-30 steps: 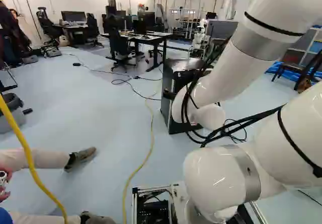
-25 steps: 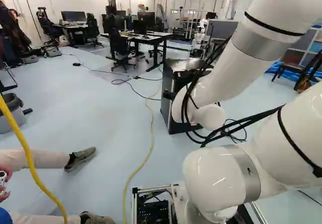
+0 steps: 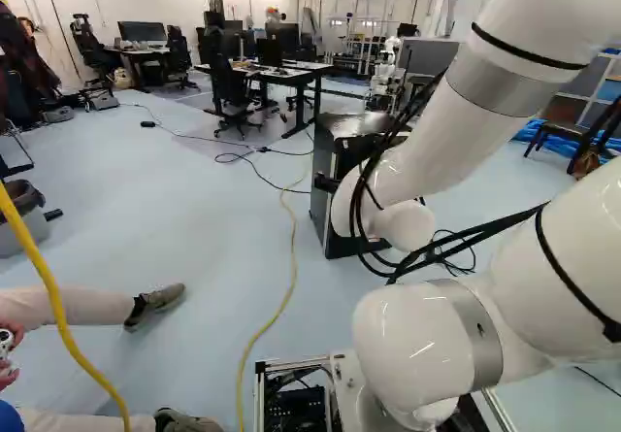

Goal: Grab a drink from the fridge

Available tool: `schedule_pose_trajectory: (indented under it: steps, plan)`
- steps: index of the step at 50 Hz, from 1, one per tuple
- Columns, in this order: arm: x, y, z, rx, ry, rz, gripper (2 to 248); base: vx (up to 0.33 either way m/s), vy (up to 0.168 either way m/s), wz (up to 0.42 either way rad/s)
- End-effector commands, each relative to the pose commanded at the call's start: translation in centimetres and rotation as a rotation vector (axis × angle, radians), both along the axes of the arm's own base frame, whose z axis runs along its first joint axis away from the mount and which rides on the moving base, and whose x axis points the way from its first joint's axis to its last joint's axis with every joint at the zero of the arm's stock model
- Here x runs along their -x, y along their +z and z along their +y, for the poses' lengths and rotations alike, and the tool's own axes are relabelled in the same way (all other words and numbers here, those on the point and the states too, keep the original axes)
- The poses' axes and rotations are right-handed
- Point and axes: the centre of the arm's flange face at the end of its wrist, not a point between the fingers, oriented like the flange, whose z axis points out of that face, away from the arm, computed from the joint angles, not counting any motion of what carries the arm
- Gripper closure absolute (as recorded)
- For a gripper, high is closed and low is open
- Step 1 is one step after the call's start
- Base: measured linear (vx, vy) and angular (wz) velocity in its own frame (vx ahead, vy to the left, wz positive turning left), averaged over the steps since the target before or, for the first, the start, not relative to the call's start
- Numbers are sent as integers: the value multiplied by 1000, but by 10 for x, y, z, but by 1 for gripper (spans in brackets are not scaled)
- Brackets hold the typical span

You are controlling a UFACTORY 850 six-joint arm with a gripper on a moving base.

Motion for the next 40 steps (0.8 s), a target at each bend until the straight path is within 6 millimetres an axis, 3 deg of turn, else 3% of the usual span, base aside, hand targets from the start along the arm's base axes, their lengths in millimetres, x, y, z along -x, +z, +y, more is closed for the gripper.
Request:
schedule_pose_trajectory:
  steps: [40]
  plan:
    - [0,0,0,0,0,0,3,8,-1,0]
